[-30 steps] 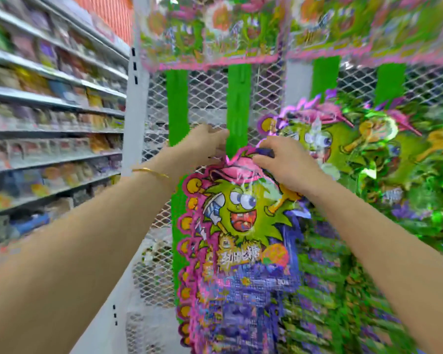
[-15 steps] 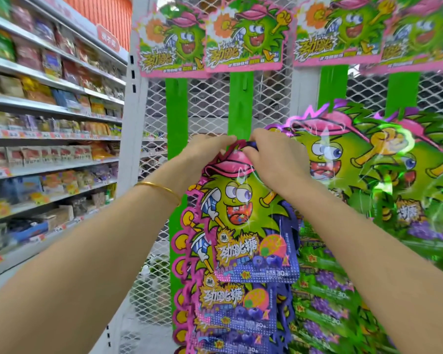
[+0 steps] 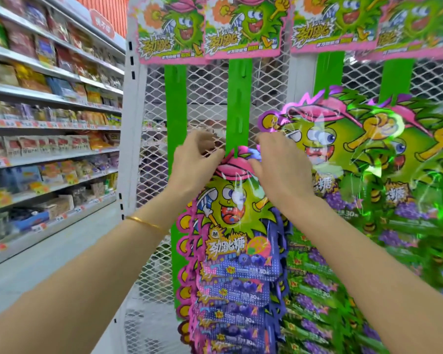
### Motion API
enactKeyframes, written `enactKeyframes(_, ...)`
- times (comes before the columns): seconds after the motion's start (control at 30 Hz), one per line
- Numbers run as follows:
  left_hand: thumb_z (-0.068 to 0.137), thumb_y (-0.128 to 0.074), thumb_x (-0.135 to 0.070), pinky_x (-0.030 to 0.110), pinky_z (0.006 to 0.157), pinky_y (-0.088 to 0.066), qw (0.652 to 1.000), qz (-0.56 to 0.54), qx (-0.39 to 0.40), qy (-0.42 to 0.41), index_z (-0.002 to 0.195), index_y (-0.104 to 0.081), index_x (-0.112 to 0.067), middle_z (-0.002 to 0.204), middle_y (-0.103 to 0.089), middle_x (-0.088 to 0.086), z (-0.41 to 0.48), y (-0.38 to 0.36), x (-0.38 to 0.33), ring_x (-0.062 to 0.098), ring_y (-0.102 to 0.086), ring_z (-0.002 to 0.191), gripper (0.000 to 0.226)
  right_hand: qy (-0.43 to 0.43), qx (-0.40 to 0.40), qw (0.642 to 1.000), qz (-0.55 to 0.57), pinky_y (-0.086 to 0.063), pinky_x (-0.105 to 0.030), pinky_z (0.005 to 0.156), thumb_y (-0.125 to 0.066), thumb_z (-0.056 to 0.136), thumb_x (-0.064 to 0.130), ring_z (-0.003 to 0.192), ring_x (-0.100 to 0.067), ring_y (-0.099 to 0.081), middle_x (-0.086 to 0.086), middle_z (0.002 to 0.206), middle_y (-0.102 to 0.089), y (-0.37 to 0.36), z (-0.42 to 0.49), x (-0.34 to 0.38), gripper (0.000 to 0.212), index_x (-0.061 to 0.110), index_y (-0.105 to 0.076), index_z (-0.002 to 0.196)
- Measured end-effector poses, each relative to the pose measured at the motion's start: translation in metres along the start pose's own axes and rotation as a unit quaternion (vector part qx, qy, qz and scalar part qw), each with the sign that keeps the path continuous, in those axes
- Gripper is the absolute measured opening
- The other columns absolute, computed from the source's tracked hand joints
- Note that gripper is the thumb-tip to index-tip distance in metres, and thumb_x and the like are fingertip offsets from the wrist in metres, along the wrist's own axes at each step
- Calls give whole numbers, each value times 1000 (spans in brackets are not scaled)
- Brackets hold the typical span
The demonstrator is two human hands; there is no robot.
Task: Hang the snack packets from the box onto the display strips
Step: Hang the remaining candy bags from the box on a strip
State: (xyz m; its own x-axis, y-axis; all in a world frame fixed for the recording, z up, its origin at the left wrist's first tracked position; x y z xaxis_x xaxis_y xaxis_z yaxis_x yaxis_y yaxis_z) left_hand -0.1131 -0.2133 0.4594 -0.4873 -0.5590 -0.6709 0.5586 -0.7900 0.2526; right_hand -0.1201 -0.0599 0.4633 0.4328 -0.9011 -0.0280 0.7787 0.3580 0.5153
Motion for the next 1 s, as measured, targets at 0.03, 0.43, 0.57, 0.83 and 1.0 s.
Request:
enactKeyframes(0.03,84,-63,-20,12,82,-39,999,13,-21,-27,116,-53,-18,106,-63,-5,-17,4,6,7,-57,102,34,21,-47,999,-9,-40,-37,69,-61,87,28,96,-33,-55,-10,104,-56,3,-11,2,29,10,-52,107)
enactKeyframes(0.43,74,-49,-33,29,98,-39,927,171,308,132,116,-58,-17,109,-64,-6,-334,-10,202,17,-56,108,46,-122,465,838,258,-47,-32,78,-53,89,24,94,-18,-62,4,101,-64,-138,-365,46,22,25,-56,111)
enactKeyframes(0.57,69,-48,-32,34,92,-43,871,220,403,176,116,-59,-8,113,-66,11,-371,-13,251,26,-59,107,54,-187,609,732,241,-45,-34,82,-57,87,18,101,-25,-60,-6,100,-67,-206,-484,44,25,14,-56,111)
enactKeyframes(0.83,85,-59,-32,40,95,-42,774,346,482,222,129,-47,-16,127,-55,12,-375,-11,299,32,-49,117,48,-274,655,640,293,-34,-26,90,-64,81,-1,123,-31,-48,-20,129,-52,-281,-571,71,51,-6,-43,128)
enactKeyframes(1.0,86,-57,-33,42,97,-41,763,327,497,253,131,-44,-18,128,-52,11,-380,-10,312,32,-46,119,49,-361,626,607,330,-33,-24,97,-64,82,-2,124,-26,-46,-13,127,-50,-308,-576,84,58,-2,-38,134)
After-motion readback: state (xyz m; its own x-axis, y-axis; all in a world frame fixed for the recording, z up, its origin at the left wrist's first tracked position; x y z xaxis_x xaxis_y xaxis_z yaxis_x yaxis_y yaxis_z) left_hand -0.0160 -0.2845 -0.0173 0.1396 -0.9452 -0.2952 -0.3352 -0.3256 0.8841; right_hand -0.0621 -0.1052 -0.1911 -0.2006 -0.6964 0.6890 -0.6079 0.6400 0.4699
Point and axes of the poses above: each hand's wrist, its own z-axis towards the middle knuckle, its own y-axis out of the back of the hand, x = y × z, the point moved 2 cm from there along z, towards the middle knuckle
